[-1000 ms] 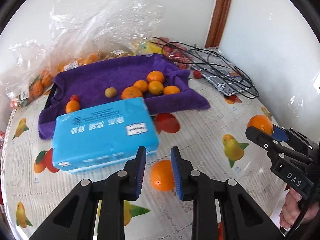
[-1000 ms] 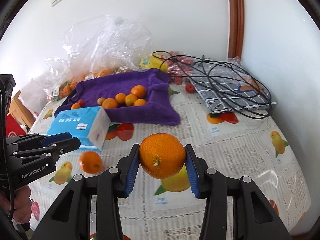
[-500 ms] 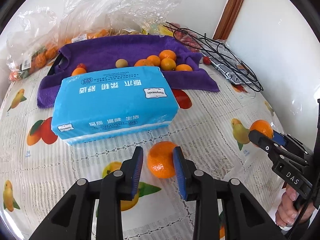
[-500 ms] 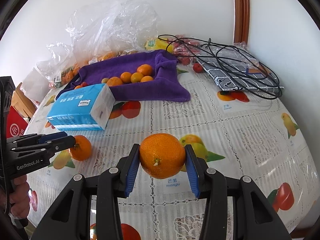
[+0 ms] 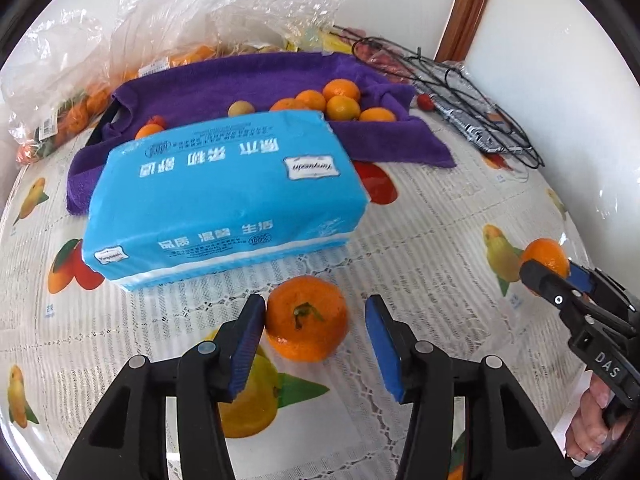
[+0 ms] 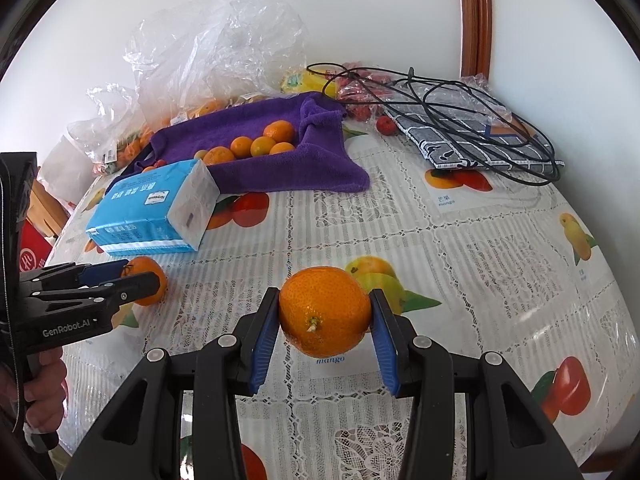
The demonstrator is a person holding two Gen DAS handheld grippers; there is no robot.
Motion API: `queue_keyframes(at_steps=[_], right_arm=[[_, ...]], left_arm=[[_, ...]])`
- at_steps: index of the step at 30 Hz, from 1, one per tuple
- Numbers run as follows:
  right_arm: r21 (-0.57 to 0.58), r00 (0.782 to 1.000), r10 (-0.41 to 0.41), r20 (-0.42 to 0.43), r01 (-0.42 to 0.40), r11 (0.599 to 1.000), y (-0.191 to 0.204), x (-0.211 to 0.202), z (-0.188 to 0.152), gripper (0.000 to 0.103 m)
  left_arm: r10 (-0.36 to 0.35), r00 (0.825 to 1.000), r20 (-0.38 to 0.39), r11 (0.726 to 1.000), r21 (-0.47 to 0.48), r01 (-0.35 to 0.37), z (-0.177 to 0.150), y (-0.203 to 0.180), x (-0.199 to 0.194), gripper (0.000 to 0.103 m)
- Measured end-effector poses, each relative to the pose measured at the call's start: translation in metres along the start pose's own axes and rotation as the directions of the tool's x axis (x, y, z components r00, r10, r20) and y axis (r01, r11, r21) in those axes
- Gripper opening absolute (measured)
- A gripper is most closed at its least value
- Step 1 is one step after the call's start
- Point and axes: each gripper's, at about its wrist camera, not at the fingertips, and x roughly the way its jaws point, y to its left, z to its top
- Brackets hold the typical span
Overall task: Organize fruits
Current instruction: 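Grasp the mandarin with the left gripper while the right holds its mandarin, then carry both mandarins over the purple towel with both grippers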
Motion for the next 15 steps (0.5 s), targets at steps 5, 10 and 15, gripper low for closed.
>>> queue_keyframes(at_steps=[5,10,15], right_arm=[[-0.006,1.000,0.000,-0.009,0.000,1.000,0.005,0.006,0.002,0.044],[-0.022,1.000,-0.005,-0.010,0.004,1.000,0.016,0.008,0.009,0.044],[-0.043,1.000,-0.001,0.004,0.001,0.999,0.035,0.008,0.022,0.044]], left_arm=[[0.003,1.000,-0.009,1.000,-0.010,-0.003,-0.002,0.002,0.006,0.042],[-0.051,0.999,0.005,0.998,-0.023,0.051,-0.002,0.011,-0.001,0.041],[-0.063,0.997,0.050,0.998,-0.024,0.065,0.000,0.024,-0.022,0.042]])
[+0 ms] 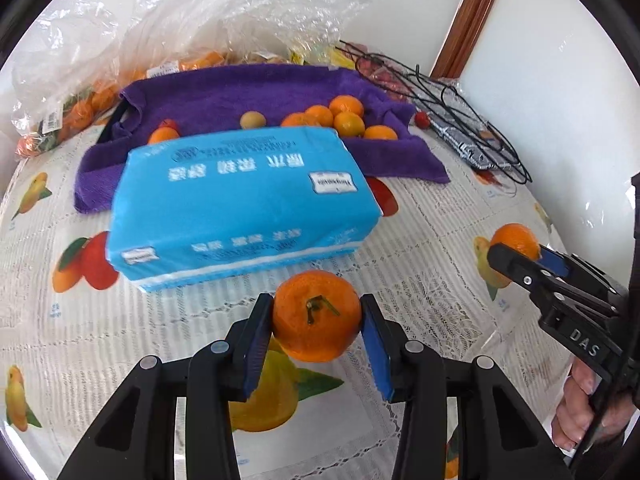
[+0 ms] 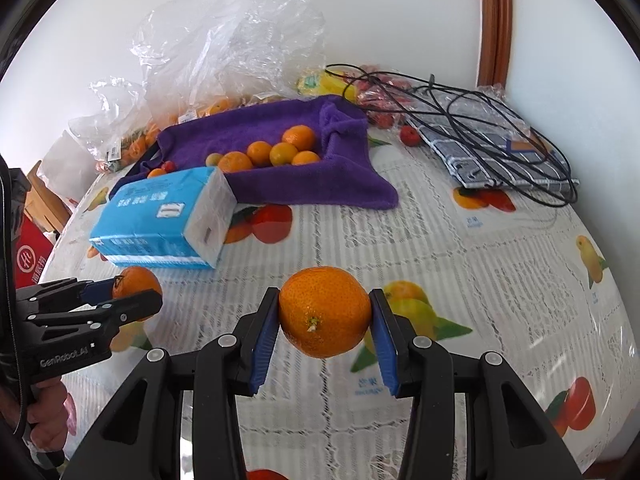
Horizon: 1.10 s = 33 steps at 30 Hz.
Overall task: Organize fruits
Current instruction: 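Carry both mandarins over the purple towel with both grippers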
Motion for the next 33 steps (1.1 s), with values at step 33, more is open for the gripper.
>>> queue_keyframes(at_steps=[33], right_arm=[[-0.076,0.993,0.023,0.118,-0.014,0.997,0.076,0.008,0.104,0.044]], left_arm=[[0.080,0.984,0.160,0.995,-0.063,-0.071,0.076,0.074,-0.045,0.042]])
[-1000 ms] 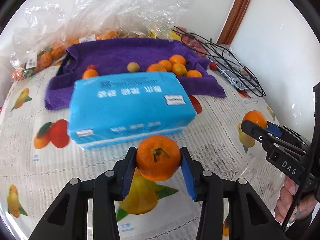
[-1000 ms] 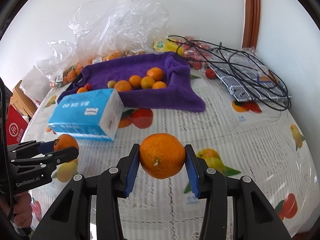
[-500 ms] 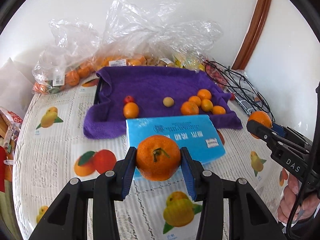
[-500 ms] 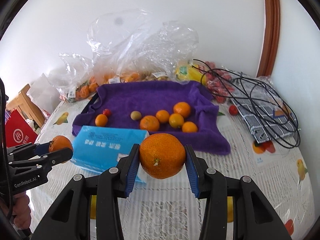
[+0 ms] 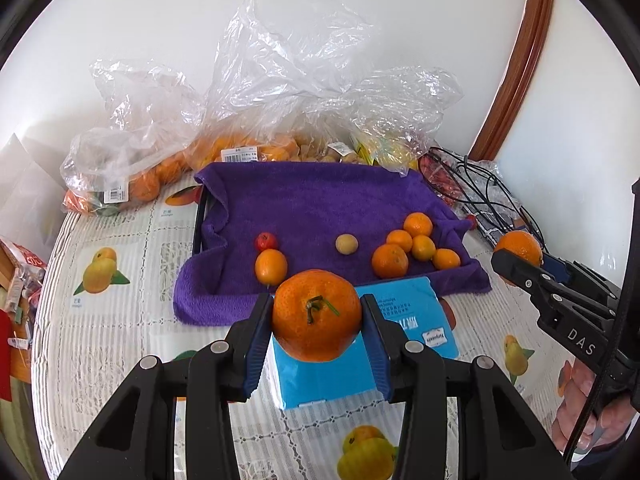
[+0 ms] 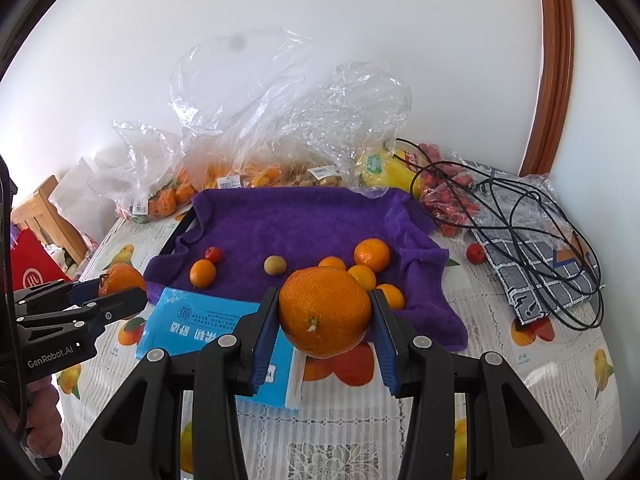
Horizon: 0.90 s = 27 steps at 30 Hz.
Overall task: Organize fruits
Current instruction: 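Carry both mandarins over the purple towel with both grippers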
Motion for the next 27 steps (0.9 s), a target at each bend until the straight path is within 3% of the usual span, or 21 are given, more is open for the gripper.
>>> queue_keyframes(at_steps=[27], right_arm=[[-0.002,0.999,0.028,-0.025,-0.028,1.000,-0.007,0.080,0.038,0.044]], left_arm=[[0.049,0.998,-0.029,0.998,-0.029,-0.050,0.047,0.027,0.051,0.042]])
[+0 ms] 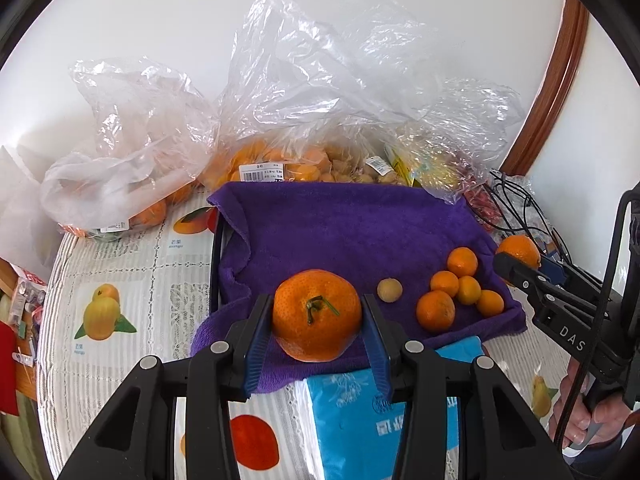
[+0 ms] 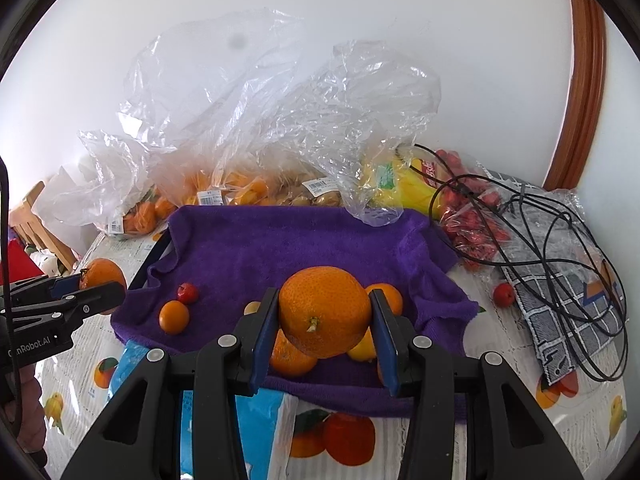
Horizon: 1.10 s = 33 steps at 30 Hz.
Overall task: Organize fruits
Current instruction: 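Carry both mandarins over the purple towel with both grippers, then lower and release both mandarins onto the purple towel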
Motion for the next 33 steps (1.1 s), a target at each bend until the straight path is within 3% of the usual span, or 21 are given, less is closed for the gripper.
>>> queue_keyframes(at_steps=[17,33], right_arm=[[-0.013,0.998,0.020,-0.067,-0.021,1.000,-0.007,0.062,-0.007,0.044],[-0.017,0.996,0.021,-0.082,-0.022,1.000,-0.008,0.077,-0.009,0.044]], left_arm=[[0.017,0.997,-0.080,1.000,-0.010,-0.018,0.009,0.005,0.054,0.042],[0.017,0.993,-0.115,1.000,-0.004,-0.018,0.009,0.000,0.078,0.042]])
